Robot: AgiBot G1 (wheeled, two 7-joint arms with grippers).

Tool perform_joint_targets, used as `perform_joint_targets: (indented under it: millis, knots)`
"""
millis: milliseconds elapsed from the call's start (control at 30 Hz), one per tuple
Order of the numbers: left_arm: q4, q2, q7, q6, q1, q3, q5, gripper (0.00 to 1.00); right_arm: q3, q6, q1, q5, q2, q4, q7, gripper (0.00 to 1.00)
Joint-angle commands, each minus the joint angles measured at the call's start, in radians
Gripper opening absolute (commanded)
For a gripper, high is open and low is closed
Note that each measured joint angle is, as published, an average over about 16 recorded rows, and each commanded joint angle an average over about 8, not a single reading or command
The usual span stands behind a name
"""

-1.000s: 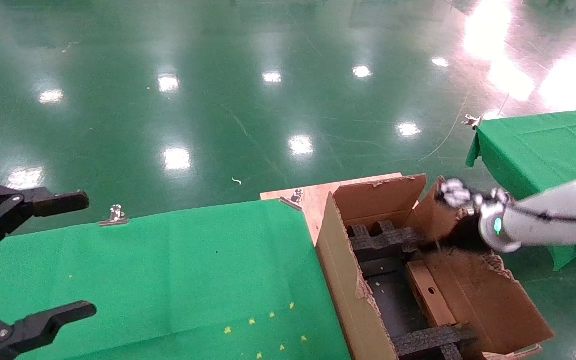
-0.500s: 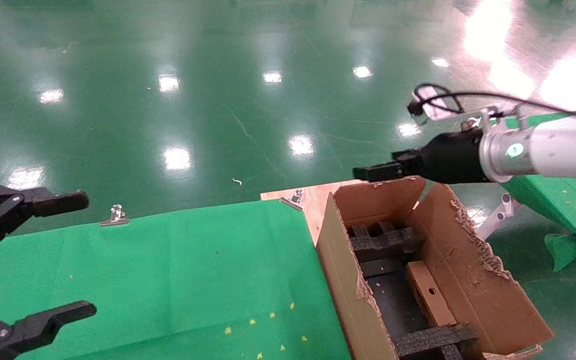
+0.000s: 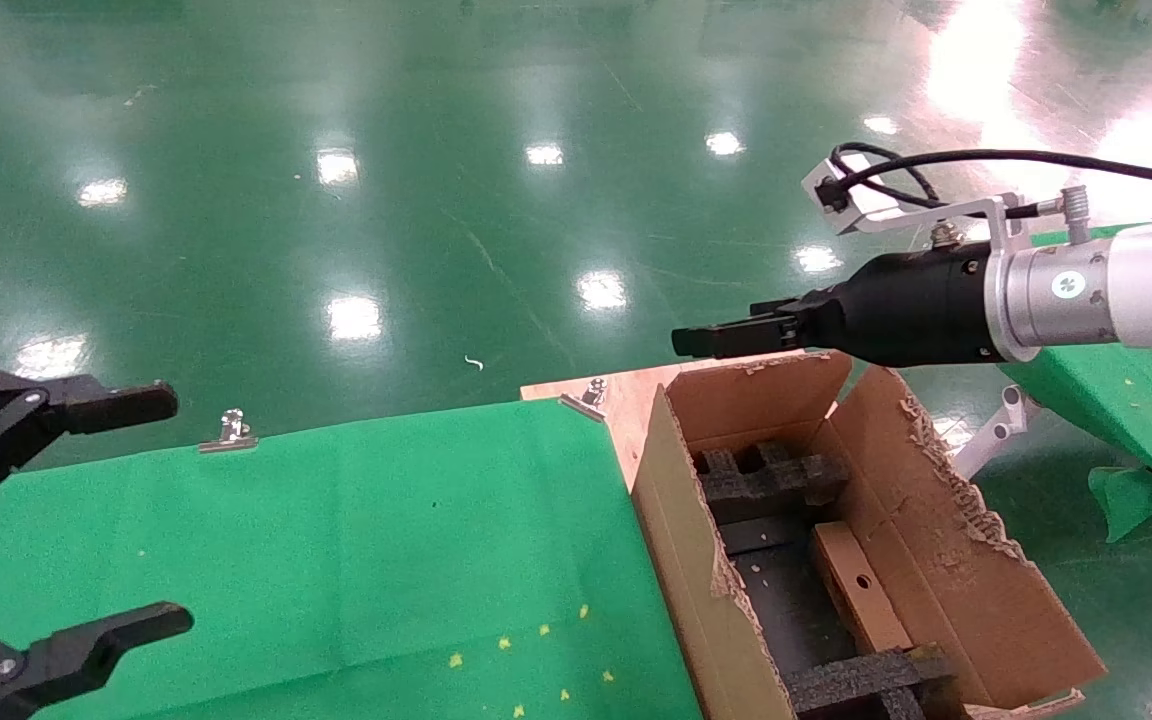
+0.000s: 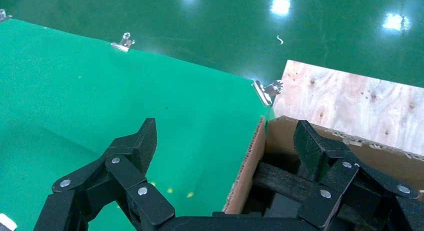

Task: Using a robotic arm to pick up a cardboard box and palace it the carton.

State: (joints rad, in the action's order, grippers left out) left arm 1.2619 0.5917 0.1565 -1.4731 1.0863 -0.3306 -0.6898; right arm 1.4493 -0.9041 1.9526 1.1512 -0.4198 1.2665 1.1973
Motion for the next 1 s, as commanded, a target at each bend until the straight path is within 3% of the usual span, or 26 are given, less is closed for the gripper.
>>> perform_joint_targets:
  millis: [33, 267, 1000]
  knots:
    - [0.0, 0.0, 0.0, 0.0, 0.0, 0.0, 0.0, 1.0, 0.007, 0.008, -0.002, 0.011, -0.004, -0.006, 0.005, 1.0]
    - [0.0, 0.0, 0.0, 0.0, 0.0, 0.0, 0.0, 1.0, -0.057, -0.022, -0.053, -0.009, -0.016, -0.007, -0.05, 1.0]
    - [0.0, 0.0, 0.0, 0.0, 0.0, 0.0, 0.0, 1.0, -0.488, -0.243, -0.373, -0.168, -0.084, 0.003, -0.421, 1.0]
